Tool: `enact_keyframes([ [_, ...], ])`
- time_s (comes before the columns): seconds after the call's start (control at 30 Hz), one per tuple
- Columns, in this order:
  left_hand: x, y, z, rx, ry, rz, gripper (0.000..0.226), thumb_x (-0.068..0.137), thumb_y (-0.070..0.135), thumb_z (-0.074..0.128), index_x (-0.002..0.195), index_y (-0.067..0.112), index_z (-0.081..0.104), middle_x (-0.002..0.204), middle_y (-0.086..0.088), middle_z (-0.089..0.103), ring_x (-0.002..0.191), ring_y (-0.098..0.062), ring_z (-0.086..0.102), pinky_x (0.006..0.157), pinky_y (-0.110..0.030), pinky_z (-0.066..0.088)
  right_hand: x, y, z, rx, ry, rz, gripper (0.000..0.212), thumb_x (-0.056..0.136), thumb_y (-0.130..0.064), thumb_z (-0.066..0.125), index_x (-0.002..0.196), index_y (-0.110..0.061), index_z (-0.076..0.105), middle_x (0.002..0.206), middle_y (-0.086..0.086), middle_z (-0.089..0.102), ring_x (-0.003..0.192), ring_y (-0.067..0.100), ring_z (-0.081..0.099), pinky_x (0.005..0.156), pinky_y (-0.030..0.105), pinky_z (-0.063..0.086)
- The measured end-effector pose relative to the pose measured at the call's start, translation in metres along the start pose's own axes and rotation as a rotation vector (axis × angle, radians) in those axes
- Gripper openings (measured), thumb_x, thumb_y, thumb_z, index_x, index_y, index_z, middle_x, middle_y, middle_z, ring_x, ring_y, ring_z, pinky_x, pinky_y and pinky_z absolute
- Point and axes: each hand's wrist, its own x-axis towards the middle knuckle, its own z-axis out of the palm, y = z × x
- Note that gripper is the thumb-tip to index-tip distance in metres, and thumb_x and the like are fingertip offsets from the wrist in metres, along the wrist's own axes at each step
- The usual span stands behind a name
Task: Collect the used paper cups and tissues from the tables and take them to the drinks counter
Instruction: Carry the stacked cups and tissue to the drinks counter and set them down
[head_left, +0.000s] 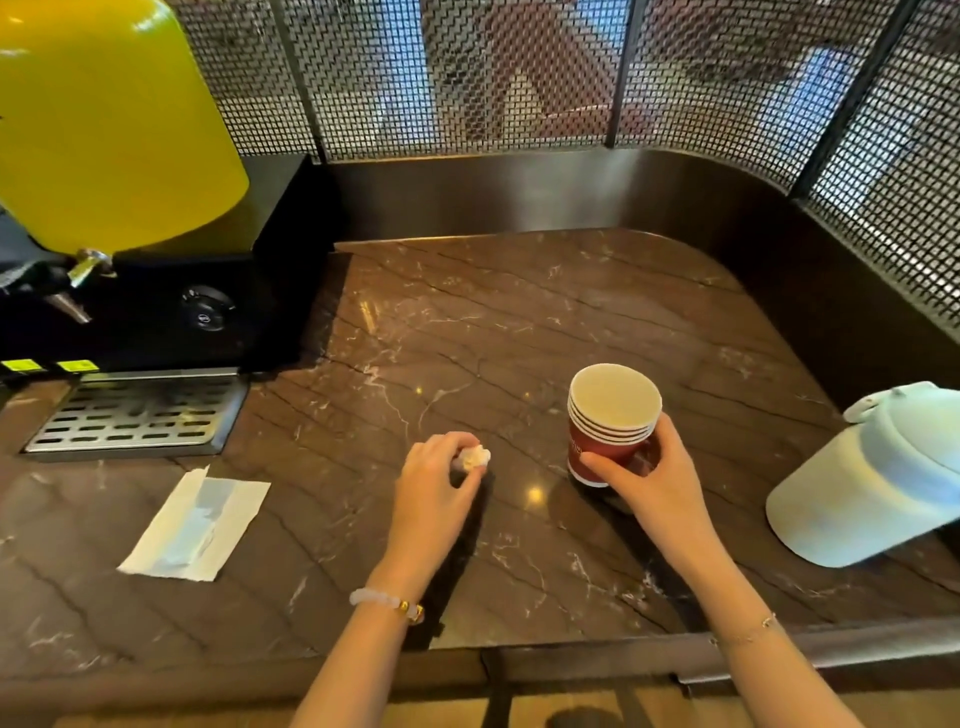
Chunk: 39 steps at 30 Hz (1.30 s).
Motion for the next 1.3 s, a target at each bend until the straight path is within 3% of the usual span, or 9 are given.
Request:
enact_keyframes([
  [0.17,-0.001,-0.009,0.008,0.086,-0.047,0.019,0.019,0.085,0.021,0.066,0.099,0.030,0.057,0.095,0.018,0.054,0.094,-0.006,0.047,0.079,-0.026,0.041,-0.001,0.006,-0.002,-0.009,0.003,-0.005,0.079,0.066,-0.029,0.082,0.131,-0.038,0.038,0.117,-0.029,0.050,0.109,-0.002,0.050,0.087,0.014,0.039],
  [0.33,-0.004,-0.011,0.013,0.153,-0.057,0.039,0.022,0.084,0.022,0.068,0.104,0.026,0.059,0.098,0.016,0.054,0.097,-0.010,0.043,0.080,-0.023,0.036,-0.004,0.010,-0.003,-0.021,0.004,-0.004,0.079,0.068,-0.025,0.081,0.131,-0.037,0.036,0.116,-0.031,0.047,0.104,-0.014,0.048,0.074,0.003,0.040],
  [0.47,-0.005,-0.010,0.013,0.182,-0.041,0.040,0.027,0.083,0.022,0.068,0.108,0.023,0.060,0.105,0.011,0.058,0.102,-0.014,0.044,0.087,-0.029,0.039,-0.006,0.013,-0.004,-0.024,-0.023,0.004,0.078,0.068,-0.024,0.082,0.129,-0.040,0.035,0.116,-0.032,0.046,0.106,-0.010,0.048,0.079,0.005,0.039],
  [0.63,-0.009,-0.011,0.012,0.185,-0.048,0.029,0.040,0.082,0.023,0.069,0.119,0.025,0.056,0.111,0.010,0.058,0.107,-0.014,0.044,0.089,-0.027,0.036,-0.010,0.015,-0.005,-0.029,-0.036,0.004,0.080,0.069,-0.023,0.081,0.129,-0.041,0.032,0.117,-0.033,0.044,0.108,-0.006,0.048,0.080,0.004,0.037],
  [0.8,-0.013,-0.010,0.010,0.176,-0.064,0.002,0.055,0.081,0.024,0.071,0.131,0.025,0.048,0.121,0.010,0.056,0.117,-0.014,0.041,0.097,-0.030,0.036,-0.012,0.014,-0.007,-0.032,-0.064,0.003,0.085,0.071,-0.018,0.080,0.136,-0.035,0.028,0.131,-0.017,0.042,0.120,0.003,0.041,0.096,0.018,0.036],
  [0.97,-0.017,-0.007,0.004,0.210,-0.111,-0.004,0.068,0.082,0.032,0.069,0.140,0.026,0.035,0.128,0.010,0.051,0.123,-0.012,0.035,0.101,-0.030,0.031,-0.015,0.010,-0.013,-0.027,-0.108,-0.009,0.093,0.069,-0.016,0.081,0.138,-0.039,0.023,0.129,-0.026,0.037,0.109,-0.014,0.043,0.078,-0.003,0.037],
  [1.03,-0.018,-0.004,-0.002,0.236,-0.109,0.011,0.067,0.083,0.035,0.068,0.141,0.025,0.035,0.130,0.010,0.050,0.124,-0.012,0.034,0.102,-0.030,0.031,-0.017,0.006,-0.016,-0.027,-0.118,-0.006,0.096,0.068,-0.020,0.081,0.142,-0.036,0.022,0.138,-0.019,0.035,0.113,-0.010,0.042,0.088,0.003,0.036],
  [1.13,-0.019,0.005,-0.012,0.328,-0.089,0.076,0.060,0.086,0.038,0.063,0.139,0.025,0.038,0.132,0.008,0.049,0.126,-0.013,0.035,0.103,-0.031,0.030,-0.022,-0.005,-0.022,-0.059,-0.119,-0.012,0.102,0.059,-0.040,0.077,0.143,-0.036,0.020,0.149,-0.011,0.030,0.125,0.001,0.034,0.103,0.026,0.033],
  [1.3,-0.020,0.031,-0.033,0.381,0.016,0.174,0.048,0.090,0.035,0.057,0.134,0.021,0.046,0.130,0.004,0.053,0.123,-0.016,0.041,0.101,-0.033,0.033,-0.030,-0.028,-0.036,-0.200,-0.079,-0.102,0.089,0.065,-0.054,0.065,0.142,-0.038,0.024,0.150,-0.009,0.034,0.130,0.008,0.037,0.108,0.037,0.033],
])
